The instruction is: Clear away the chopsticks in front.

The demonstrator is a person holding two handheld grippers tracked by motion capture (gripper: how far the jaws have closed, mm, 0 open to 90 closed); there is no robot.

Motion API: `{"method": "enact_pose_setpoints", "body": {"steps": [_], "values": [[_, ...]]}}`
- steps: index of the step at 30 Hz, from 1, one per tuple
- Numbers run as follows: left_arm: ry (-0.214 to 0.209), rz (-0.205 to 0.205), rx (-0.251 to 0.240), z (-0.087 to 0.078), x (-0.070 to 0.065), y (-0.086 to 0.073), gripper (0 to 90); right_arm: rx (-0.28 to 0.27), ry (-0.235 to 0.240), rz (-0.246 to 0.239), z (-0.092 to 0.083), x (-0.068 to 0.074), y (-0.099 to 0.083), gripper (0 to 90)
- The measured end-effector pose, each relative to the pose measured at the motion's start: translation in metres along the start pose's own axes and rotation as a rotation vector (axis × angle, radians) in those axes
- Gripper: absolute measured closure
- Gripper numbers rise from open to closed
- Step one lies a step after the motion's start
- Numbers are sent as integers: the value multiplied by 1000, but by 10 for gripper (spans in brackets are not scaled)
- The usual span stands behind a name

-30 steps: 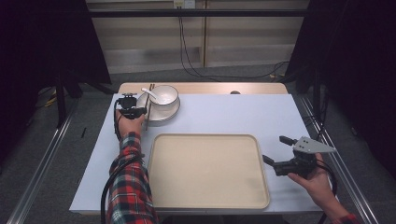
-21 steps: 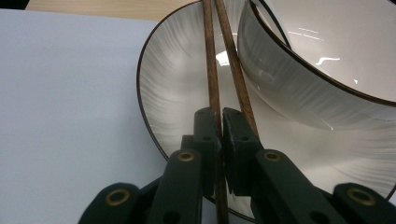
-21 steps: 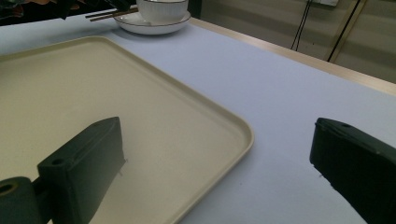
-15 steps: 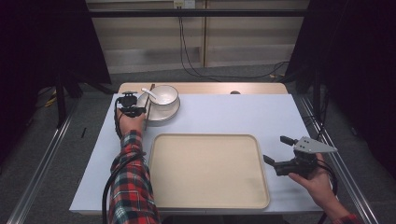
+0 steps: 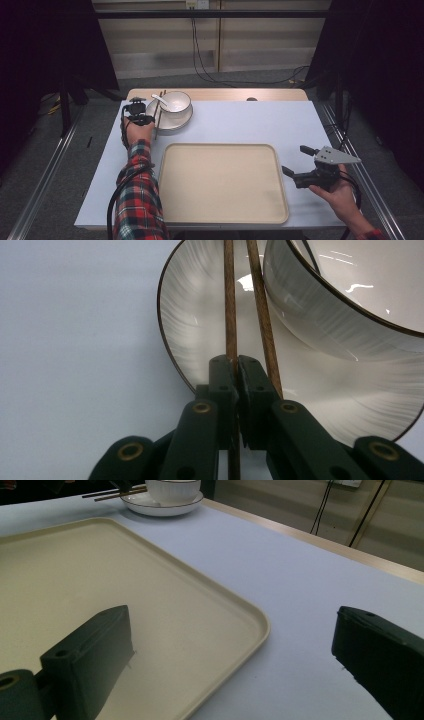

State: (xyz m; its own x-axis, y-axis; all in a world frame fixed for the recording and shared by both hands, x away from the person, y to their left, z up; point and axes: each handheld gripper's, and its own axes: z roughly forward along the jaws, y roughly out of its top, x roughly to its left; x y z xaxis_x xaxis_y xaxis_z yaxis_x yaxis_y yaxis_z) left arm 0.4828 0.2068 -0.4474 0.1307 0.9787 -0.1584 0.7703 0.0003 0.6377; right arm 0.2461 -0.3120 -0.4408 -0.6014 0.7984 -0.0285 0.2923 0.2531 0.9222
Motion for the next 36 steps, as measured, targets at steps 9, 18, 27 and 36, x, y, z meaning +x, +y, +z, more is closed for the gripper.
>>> {"method": "enact_pose_setpoints", "body": {"steps": [9,18,27,36], "values": [[3,-27,13,-13,0,-6,860,14,-7,4,0,-3,-1,17],[-3,-68,9,-23,8,-15,860,1,-7,-6,0,-2,0,9],[-40,-89,-21,-39,11,-28,860,4,-5,-7,-1,-1,0,7],[-70,-104,-55,-63,6,-47,860,3,2,-16,-1,-1,1,7]]}}
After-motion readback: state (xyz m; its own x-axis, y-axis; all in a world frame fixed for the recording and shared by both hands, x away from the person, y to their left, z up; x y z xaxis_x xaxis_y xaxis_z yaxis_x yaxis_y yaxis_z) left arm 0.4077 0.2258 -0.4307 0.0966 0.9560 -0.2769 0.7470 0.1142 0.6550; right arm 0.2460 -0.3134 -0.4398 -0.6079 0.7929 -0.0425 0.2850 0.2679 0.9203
